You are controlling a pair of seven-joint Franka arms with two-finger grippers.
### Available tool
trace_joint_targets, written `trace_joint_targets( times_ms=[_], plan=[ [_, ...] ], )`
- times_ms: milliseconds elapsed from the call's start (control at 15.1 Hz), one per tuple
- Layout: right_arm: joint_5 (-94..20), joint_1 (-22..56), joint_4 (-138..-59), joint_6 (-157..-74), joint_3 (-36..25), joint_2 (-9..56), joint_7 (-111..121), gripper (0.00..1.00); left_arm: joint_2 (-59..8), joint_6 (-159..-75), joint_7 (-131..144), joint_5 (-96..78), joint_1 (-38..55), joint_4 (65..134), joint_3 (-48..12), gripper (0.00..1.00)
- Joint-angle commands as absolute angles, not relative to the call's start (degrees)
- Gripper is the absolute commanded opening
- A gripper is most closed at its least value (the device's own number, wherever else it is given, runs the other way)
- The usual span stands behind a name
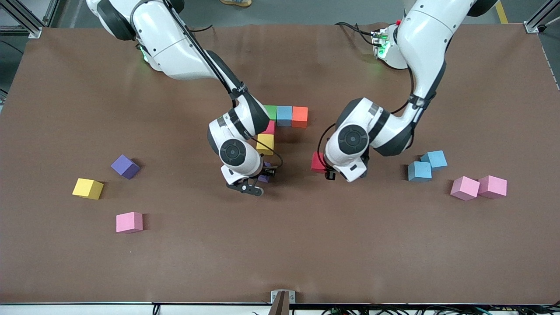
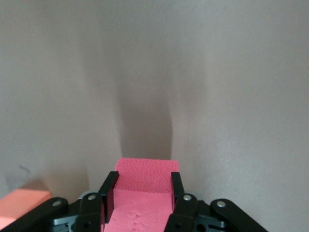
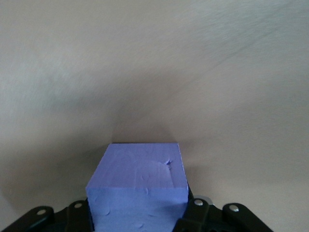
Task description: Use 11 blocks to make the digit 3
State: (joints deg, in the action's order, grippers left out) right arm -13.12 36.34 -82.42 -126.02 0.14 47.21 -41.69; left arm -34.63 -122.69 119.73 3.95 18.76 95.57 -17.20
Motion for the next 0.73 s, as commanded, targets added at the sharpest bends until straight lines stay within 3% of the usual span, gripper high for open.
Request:
trace_joint_targets(
  times_ms=[0,664],
  plan=[
    [-13.27,37.44,-85.78,-126.04,0.26,45.18,-36.4,0.29,-33.66,-126.11,122.87,3.43,20.12,98.43,-16.96,0.04],
    [-11.07,38.32,-86.66,-123.23,0.09,44.39,-31.03,0.3,-34.01,-128.41,127.18,3.78,22.59,98.79,-16.96,0.03]
  ],
)
